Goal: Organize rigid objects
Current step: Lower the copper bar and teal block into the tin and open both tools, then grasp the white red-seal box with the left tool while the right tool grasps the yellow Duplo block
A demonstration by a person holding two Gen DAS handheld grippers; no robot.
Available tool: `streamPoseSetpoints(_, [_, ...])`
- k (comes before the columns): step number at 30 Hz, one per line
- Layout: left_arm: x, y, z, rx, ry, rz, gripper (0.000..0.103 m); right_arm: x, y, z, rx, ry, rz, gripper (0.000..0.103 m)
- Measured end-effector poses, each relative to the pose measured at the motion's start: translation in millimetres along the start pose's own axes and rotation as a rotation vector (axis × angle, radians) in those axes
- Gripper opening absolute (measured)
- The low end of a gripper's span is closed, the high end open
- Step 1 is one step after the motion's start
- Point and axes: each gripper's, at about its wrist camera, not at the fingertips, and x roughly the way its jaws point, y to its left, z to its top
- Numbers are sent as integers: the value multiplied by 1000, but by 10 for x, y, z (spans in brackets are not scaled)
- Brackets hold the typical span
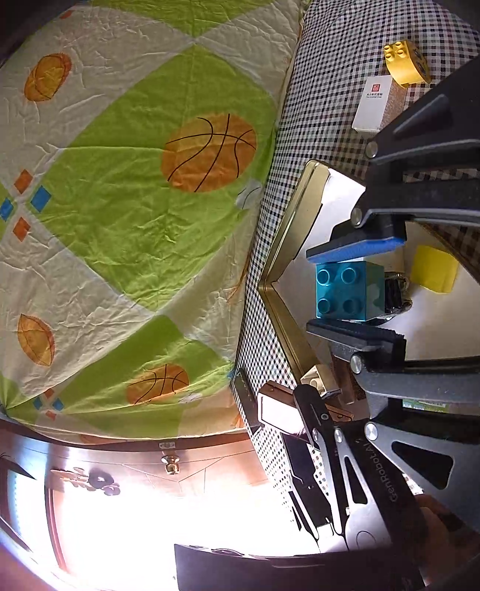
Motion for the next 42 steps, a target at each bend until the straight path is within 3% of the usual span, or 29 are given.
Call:
streamPoseSetpoints(3, [17, -3, -1, 1, 2, 10, 51, 81, -2, -18, 0, 28, 2, 34])
streamPoseSetpoints(4, [8, 2, 1, -3, 0, 12, 64, 82, -5, -25, 0, 26, -5, 35])
streamPoseSetpoints(7, [-43, 19, 21, -5, -29, 70, 85, 54, -53, -24, 18, 22, -1, 43])
streamPoseSetpoints(12, [-123, 20, 47, -28, -54, 89, 103, -85, -227, -40, 66, 7, -13, 66])
streamPoseSetpoints(14, [-130, -46, 52, -19, -53, 86, 103, -141, -307, -57, 78, 7, -18, 73])
streamPoseSetpoints(19, [-136, -283, 45, 21, -41, 73, 103, -318, -532, -109, 85, -1, -37, 74])
streamPoseSetpoints(27, [-187, -881, 77, 94, -41, -13, 103, -542, -1258, -228, 124, 14, -177, 79])
streamPoseSetpoints(31, [-64, -1265, 116, 136, -1, -72, 103, -482, -1732, -312, 179, 89, -253, 80])
streamPoseSetpoints(36, [75, -1661, 116, 181, 45, -94, 103, -361, -2193, -473, 285, 188, -255, 80])
streamPoseSetpoints(42, [249, -1912, 57, 214, 90, -101, 103, -214, -2242, -574, 277, 278, -224, 80])
